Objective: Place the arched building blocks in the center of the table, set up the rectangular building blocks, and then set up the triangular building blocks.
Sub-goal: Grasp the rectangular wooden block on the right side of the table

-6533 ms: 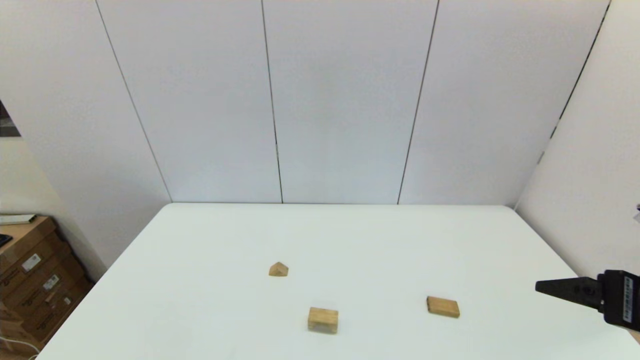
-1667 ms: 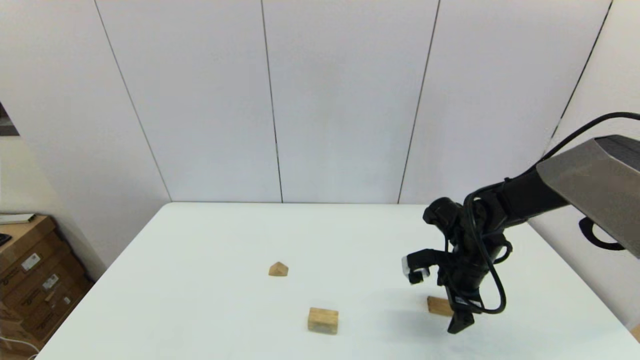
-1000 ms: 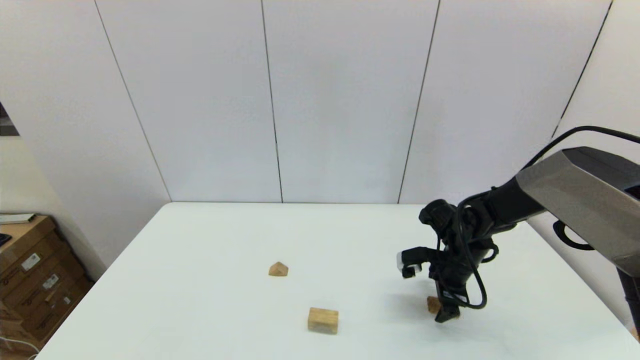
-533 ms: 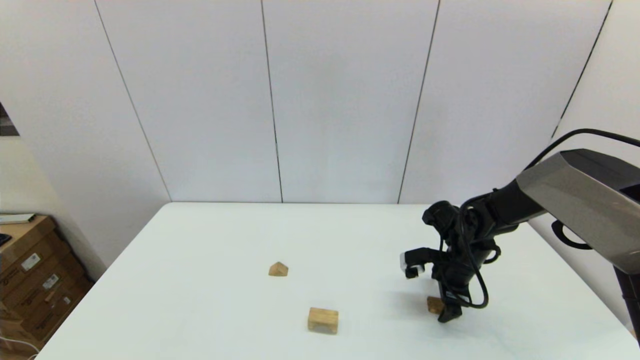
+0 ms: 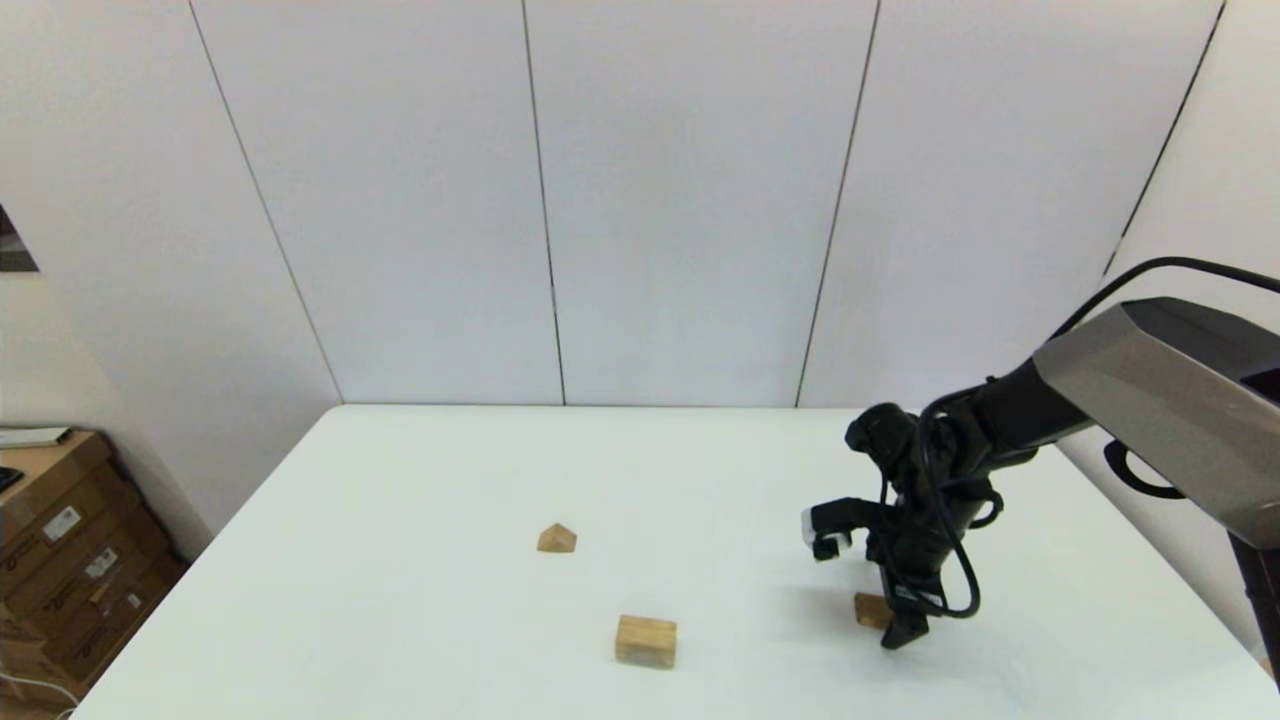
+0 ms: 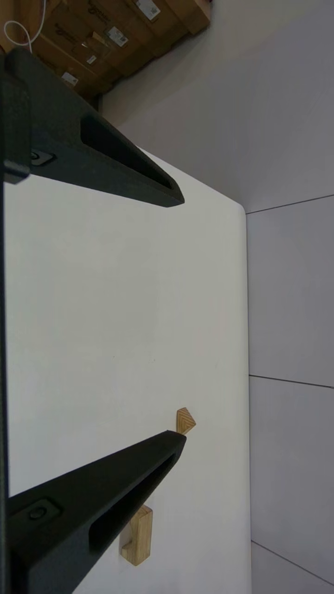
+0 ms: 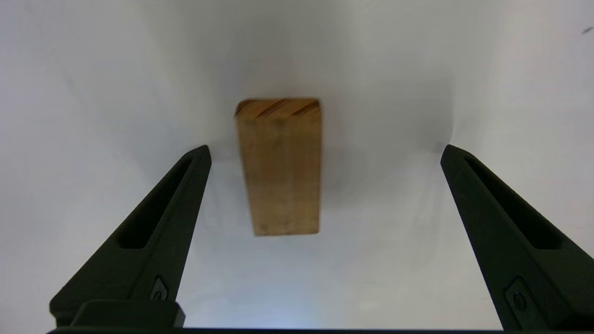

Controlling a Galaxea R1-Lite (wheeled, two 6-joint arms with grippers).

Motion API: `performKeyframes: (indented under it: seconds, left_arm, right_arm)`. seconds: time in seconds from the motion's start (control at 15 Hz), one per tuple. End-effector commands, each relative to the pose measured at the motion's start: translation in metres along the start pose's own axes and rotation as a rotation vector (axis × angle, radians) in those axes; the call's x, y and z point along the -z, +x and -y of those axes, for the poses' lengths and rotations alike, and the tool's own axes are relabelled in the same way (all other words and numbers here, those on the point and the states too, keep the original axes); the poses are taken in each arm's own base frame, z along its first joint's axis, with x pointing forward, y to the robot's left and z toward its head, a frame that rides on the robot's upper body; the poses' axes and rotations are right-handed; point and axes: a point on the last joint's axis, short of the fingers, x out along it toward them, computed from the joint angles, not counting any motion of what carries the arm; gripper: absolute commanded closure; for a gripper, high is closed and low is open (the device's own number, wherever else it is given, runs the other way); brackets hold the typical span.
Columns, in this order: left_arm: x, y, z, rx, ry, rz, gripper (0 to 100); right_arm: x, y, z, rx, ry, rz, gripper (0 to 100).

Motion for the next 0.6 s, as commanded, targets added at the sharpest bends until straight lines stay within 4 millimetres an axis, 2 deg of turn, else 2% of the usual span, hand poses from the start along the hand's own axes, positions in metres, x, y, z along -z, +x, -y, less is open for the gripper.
performKeyframes:
  seconds: [0.07,0.6]
  left_arm:
    - [-0.0001,0.0001,0.0,0.0,0.0,-0.001,0]
    - [-0.0001,0.0001,0.0,0.0,0.0,-0.001,0]
  right_arm:
    - [0.0016,-0.0066,-0.0013,-0.017,-0.015,-0.008,0]
    - [0.0012,-0.0079,0.0002,-0.008,-0.013,0.008,0]
